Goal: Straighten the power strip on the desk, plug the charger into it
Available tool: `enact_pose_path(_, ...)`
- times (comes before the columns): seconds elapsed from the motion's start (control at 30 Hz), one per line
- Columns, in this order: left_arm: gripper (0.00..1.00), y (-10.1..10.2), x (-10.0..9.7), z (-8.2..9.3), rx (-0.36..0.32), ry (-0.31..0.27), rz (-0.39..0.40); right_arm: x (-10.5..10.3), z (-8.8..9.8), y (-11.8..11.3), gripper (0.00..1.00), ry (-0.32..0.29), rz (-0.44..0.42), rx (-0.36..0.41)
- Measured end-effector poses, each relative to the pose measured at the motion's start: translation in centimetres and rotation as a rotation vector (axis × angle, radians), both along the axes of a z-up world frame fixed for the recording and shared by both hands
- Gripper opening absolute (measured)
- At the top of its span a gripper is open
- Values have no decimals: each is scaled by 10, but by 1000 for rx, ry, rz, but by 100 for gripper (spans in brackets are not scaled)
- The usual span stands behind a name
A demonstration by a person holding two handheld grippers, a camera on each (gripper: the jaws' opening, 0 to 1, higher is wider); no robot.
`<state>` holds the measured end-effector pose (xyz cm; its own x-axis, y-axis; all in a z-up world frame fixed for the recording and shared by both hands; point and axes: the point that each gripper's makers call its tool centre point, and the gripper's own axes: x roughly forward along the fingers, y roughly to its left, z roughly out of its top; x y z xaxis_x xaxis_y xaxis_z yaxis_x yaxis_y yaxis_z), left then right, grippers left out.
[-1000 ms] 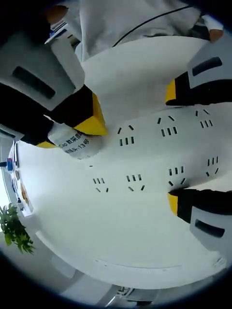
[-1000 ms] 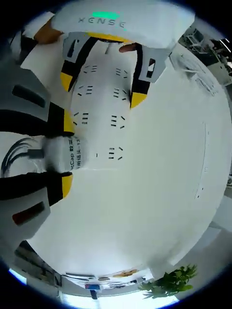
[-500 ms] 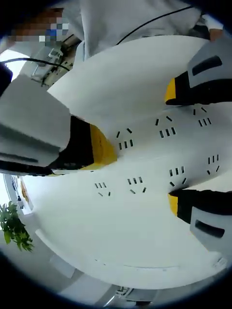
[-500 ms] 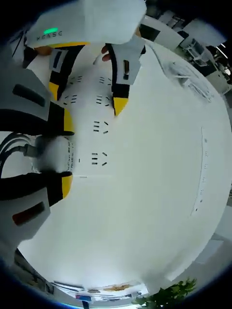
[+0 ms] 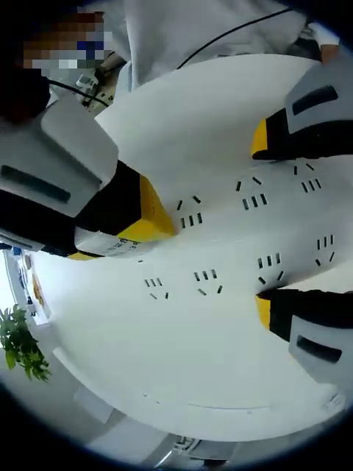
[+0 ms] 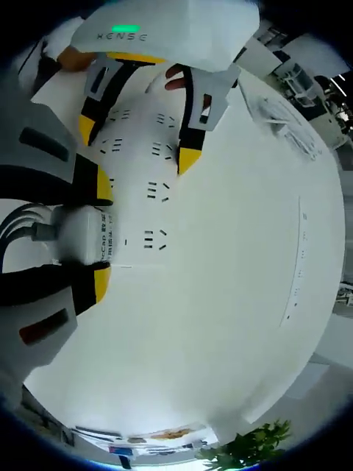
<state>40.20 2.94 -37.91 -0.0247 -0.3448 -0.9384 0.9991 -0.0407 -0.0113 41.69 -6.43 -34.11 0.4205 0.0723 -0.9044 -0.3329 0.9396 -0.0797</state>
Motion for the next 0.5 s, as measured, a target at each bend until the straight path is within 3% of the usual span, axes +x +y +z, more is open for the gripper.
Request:
enact_pose_path(0.07, 72, 0, 0, 0, -14, 3, 1, 1, 2, 4, 31, -37, 77, -4)
enact_pose_path(0.13, 72, -1, 0, 0, -22, 5, 1, -1, 5, 17, 44, -59, 153, 56)
enact_pose_path(0.2, 72, -1, 0, 0, -25, 5, 2, -3, 11, 16, 48, -71, 57, 107)
enact_pose_path(0.27, 72, -1, 1, 0, -26, 6, 1, -3, 26, 16, 47, -121, 61, 138)
enact_pose_path(0.4, 72, -2, 1, 0, -26, 7, -1, -11, 37, 0, 58, -140, 2, 145)
enact_pose_path(0.5, 73, -2, 2, 0, -29, 9, -5, -15, 35, -11, 56, -137, -31, 125)
